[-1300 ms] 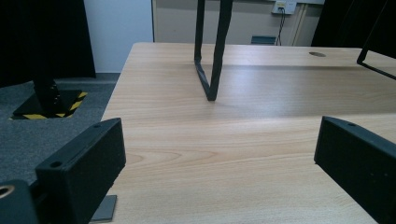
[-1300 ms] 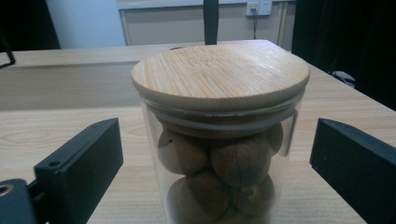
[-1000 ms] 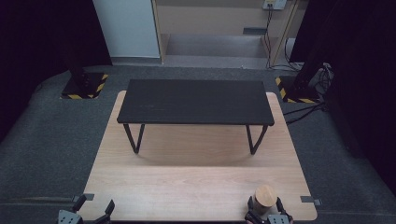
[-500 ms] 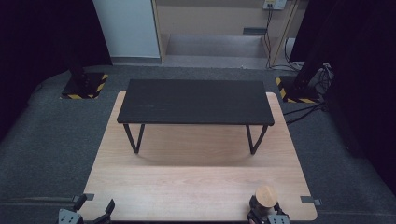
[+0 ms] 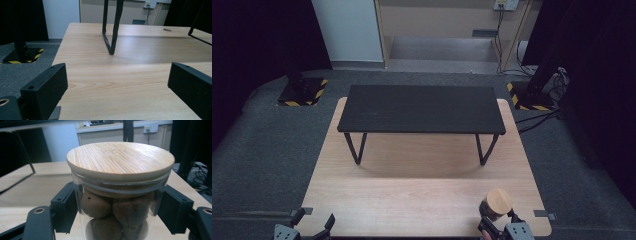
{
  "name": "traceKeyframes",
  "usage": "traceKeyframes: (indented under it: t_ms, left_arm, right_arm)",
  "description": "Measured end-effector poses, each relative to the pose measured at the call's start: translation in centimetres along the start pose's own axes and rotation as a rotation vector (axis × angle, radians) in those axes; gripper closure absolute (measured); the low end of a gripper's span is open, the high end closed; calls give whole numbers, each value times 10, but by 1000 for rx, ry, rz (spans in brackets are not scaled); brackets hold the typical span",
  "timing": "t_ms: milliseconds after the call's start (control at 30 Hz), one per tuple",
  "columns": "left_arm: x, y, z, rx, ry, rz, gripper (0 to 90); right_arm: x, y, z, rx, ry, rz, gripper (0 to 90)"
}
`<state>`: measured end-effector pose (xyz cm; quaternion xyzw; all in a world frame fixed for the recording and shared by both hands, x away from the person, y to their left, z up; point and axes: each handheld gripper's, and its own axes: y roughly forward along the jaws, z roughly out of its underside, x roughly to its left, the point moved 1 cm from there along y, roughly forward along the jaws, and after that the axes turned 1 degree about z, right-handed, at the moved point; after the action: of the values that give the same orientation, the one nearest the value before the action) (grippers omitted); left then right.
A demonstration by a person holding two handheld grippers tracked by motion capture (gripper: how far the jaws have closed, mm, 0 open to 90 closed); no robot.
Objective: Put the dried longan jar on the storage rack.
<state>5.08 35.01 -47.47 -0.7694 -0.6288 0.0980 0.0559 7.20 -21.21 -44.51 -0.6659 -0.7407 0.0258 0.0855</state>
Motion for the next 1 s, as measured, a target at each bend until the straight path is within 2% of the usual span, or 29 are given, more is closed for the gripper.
traceKeyframes:
  t_ms: [133,300,800,1000]
  left_arm:
    - [0,-1,0,-2,-2,-1,14]
    - [0,-4,0,-11,-10,0,15]
    - [-5,-8,1,-24,-22,16,16]
    - [-7,-7,0,-30,-23,23,16]
  right_arm:
    - [0,8,-25,-5,7,-36,258]
    - [3,20,-52,-16,-9,-61,258]
    - [3,60,-112,-46,-50,-102,258]
    - [4,73,-129,-59,-63,-108,257]
